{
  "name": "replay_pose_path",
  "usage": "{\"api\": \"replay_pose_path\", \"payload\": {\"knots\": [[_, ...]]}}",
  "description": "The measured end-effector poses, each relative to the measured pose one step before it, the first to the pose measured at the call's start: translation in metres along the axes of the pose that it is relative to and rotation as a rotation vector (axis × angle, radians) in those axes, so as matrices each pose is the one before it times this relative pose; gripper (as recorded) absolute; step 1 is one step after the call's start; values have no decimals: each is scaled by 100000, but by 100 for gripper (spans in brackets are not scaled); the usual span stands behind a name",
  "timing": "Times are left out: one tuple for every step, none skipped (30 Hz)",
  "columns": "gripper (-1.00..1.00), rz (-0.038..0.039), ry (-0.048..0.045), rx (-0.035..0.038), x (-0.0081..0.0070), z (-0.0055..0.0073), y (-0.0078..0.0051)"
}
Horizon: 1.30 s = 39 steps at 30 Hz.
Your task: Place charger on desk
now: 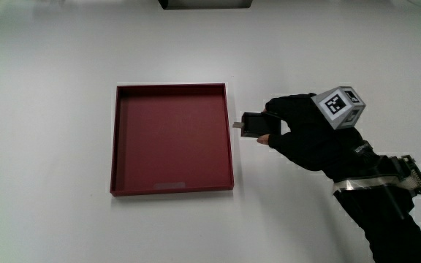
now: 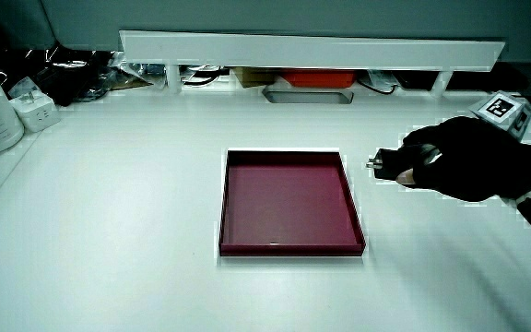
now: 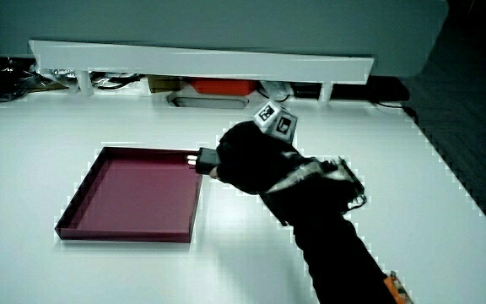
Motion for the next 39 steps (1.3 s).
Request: {"api": "replay_pose_path", "payload": {"knots": [[0,-954,-413,252,346,122,-102],[0,-926,987,114,561,-19,28],[0,-3251,-12089,7372,262,203,-109],[0,-1502,499,237,187,34,75],[0,-2056,-1476,-1656,824,-302,318],[0,-1148,2132,1293,226,37,-17],[0,-1907,-519,-80,962,-313,213],[0,-832,1021,-1307,436,-167,67],[0,-1782,-455,212,480,-199,111],[0,-1838,17,-464,553,-223,157],[0,-1416,457,-145,504,-191,123],[0,-522,791,-1216,413,-197,95],[0,-1613,74,563,156,-91,-23],[0,-340,620,-82,390,-172,107],[0,-1005,353,-851,374,-243,108],[0,-1410,-2016,-159,498,-299,191],[0,-226,1544,-303,189,-200,41],[0,180,-302,-77,-174,-79,-80],[0,-989,510,-296,513,-330,282],[0,186,150,-812,-122,-133,-10],[0,-1165,-232,-232,150,-248,94],[0,-938,-249,-1116,406,-336,197],[0,-105,-105,230,-189,-75,-117],[0,-659,-73,-127,256,-248,145],[0,-7,478,-799,245,-250,122],[0,754,-175,-570,-319,0,-159],[0,-1104,-246,-73,280,-226,137],[0,-641,-157,212,224,-229,154],[0,-537,-824,-372,-75,-98,7],[0,-357,53,-311,243,-210,131],[0,-614,-165,-688,198,-185,74],[0,152,150,-557,15,-89,-40],[0,488,1482,871,194,-28,-25],[0,-198,1030,-836,61,-30,-40],[0,-676,-1309,2806,-88,36,-86],[0,104,-96,-699,101,-98,110],[0,250,280,-613,-189,17,-63],[-4,-633,-1023,631,110,-71,54],[-8,-241,153,-576,230,-133,112]]}}
